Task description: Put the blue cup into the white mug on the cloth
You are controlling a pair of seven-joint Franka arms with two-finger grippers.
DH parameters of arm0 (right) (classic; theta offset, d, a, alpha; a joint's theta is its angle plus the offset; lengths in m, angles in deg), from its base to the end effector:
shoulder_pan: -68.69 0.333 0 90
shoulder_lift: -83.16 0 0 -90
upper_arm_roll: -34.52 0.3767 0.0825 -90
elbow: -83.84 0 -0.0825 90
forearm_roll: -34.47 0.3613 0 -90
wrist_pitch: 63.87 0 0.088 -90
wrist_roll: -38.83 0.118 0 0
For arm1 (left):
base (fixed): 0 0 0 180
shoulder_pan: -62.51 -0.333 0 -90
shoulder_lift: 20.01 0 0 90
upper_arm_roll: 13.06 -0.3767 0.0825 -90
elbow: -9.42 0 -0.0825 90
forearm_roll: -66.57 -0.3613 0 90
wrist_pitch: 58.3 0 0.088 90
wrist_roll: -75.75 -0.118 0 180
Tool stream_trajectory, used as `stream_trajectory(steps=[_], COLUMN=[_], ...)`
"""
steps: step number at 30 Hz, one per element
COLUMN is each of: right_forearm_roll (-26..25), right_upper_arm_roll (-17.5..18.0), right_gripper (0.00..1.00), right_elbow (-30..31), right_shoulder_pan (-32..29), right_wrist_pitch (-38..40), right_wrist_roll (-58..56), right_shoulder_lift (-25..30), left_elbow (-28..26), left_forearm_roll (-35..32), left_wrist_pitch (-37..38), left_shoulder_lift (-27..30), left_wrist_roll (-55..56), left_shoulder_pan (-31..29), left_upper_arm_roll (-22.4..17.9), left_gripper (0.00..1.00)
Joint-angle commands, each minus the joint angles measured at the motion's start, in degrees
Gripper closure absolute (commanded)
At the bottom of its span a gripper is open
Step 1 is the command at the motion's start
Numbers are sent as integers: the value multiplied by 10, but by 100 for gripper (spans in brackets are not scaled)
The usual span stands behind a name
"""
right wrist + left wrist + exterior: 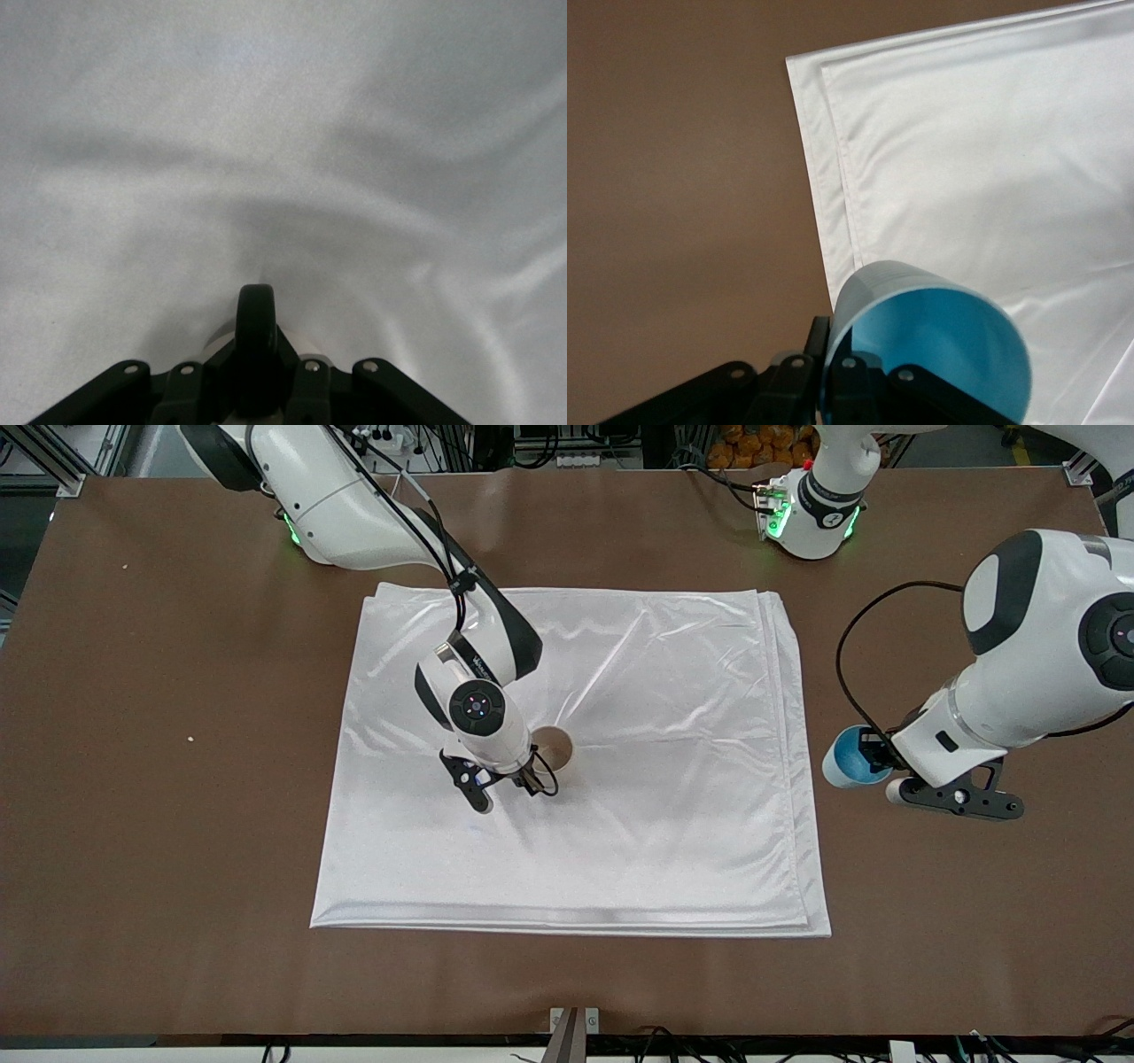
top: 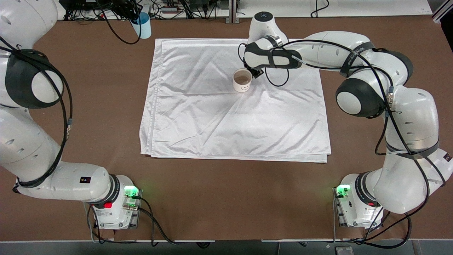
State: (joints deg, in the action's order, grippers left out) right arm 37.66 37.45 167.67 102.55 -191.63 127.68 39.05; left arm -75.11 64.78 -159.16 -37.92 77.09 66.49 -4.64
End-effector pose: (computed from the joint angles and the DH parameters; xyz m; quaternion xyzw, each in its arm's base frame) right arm 0.6003 0.4410 0.2713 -0.8869 0.4601 0.0360 0.0170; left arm 0.6375 -0.1223 0.5502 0.9953 -0.0962 -0.0129 0.0058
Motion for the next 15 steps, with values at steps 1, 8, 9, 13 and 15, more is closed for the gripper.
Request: stream_trajectory(steps=[1, 8, 9, 13, 15], right_forearm_roll=[1, 2, 2, 1, 0], right_upper_arm_roll=[-2, -2, -2, -2, -3], right_gripper=[57, 2, 0, 0, 0], right_elbow=[-7, -8, -8, -15, -20], right_shoulder_pan=[1, 0, 0, -5, -9], right_wrist_pitch=[0, 0, 0, 1, 5], right_wrist_roll=[9, 10, 10, 8, 6], right_shoulder_lift=[-2, -2, -2, 0, 2], left_elbow=[4, 5, 6, 12, 12], left_forearm_roll=[-4, -4, -4, -3, -2], left_wrist_pitch=[12, 13, 13, 13, 13], left_shoulder_lift=[6, 6, 6, 6, 6], left_wrist_roll=[29, 36, 35, 36, 38], left_shoulder_pan=[19, 29, 30, 31, 30], left_upper_arm_roll=[4, 5, 5, 6, 14], left_gripper=[100, 100, 100, 100, 100])
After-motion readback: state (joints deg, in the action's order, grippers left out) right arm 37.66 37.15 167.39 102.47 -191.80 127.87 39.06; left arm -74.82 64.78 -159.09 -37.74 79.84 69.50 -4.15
